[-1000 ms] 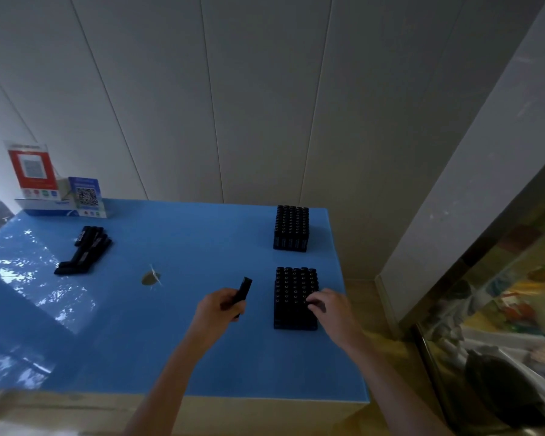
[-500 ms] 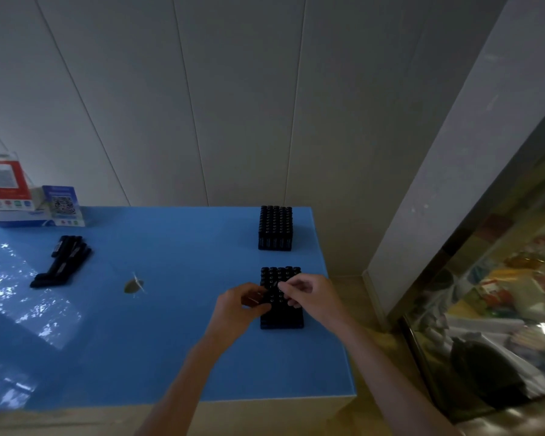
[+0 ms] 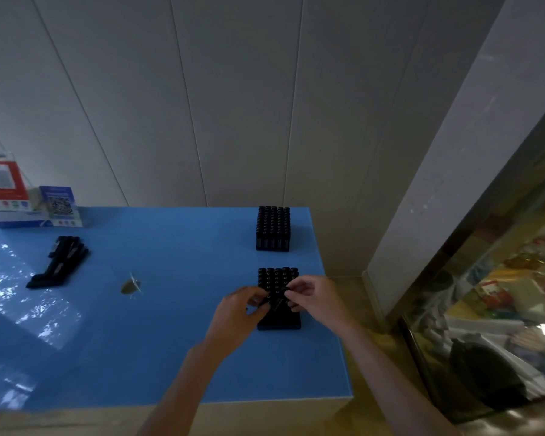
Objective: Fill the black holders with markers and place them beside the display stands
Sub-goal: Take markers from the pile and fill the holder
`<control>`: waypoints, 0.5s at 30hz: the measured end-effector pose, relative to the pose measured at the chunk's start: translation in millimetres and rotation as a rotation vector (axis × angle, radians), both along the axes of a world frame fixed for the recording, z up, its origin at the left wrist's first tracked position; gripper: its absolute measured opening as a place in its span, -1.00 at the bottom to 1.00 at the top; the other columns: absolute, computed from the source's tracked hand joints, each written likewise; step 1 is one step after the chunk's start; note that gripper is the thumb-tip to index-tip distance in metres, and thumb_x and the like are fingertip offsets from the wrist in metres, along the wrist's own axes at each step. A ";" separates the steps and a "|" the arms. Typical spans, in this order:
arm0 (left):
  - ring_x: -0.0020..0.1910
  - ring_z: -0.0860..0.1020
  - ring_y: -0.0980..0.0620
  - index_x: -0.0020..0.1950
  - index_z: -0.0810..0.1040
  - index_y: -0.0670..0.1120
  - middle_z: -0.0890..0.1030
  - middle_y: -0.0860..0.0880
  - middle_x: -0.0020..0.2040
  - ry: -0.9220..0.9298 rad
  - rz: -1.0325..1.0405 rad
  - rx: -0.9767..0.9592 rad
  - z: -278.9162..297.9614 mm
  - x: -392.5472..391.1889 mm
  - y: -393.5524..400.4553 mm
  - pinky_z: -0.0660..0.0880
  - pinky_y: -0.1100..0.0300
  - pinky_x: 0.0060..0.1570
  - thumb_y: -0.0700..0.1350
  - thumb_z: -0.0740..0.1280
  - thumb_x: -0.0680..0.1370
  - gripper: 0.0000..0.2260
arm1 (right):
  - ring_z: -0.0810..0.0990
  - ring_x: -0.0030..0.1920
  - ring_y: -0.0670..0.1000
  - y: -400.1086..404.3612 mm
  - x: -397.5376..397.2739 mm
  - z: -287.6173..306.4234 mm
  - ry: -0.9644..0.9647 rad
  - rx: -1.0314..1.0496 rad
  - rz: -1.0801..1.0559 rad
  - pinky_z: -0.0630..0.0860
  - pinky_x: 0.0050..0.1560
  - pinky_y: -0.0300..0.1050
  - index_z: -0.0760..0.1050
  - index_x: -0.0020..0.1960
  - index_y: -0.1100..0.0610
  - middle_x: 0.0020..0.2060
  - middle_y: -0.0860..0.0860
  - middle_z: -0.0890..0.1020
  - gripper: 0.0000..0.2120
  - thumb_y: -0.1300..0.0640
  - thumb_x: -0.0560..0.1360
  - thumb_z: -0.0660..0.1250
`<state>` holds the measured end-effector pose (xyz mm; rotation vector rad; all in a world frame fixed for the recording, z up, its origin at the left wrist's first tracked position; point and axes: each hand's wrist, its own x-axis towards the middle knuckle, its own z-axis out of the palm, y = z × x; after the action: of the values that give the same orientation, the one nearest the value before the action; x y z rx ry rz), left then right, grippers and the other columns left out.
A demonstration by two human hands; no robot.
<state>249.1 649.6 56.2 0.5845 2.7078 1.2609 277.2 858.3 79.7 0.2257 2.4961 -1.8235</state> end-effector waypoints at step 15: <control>0.10 0.57 0.15 0.25 0.57 0.13 0.58 0.20 0.15 0.152 0.163 -0.265 11.9 -12.6 -69.7 0.48 0.24 -0.06 0.05 0.31 0.60 -0.77 | 0.60 -0.16 -0.23 31.3 -4.3 -35.1 0.099 0.556 0.075 0.47 -0.14 -0.50 0.66 0.02 0.08 -0.13 -0.09 0.69 -0.91 0.16 0.52 0.44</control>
<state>236.5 579.9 68.1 0.4524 3.0347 0.8943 272.9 889.6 44.5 0.0548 2.9790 -1.0999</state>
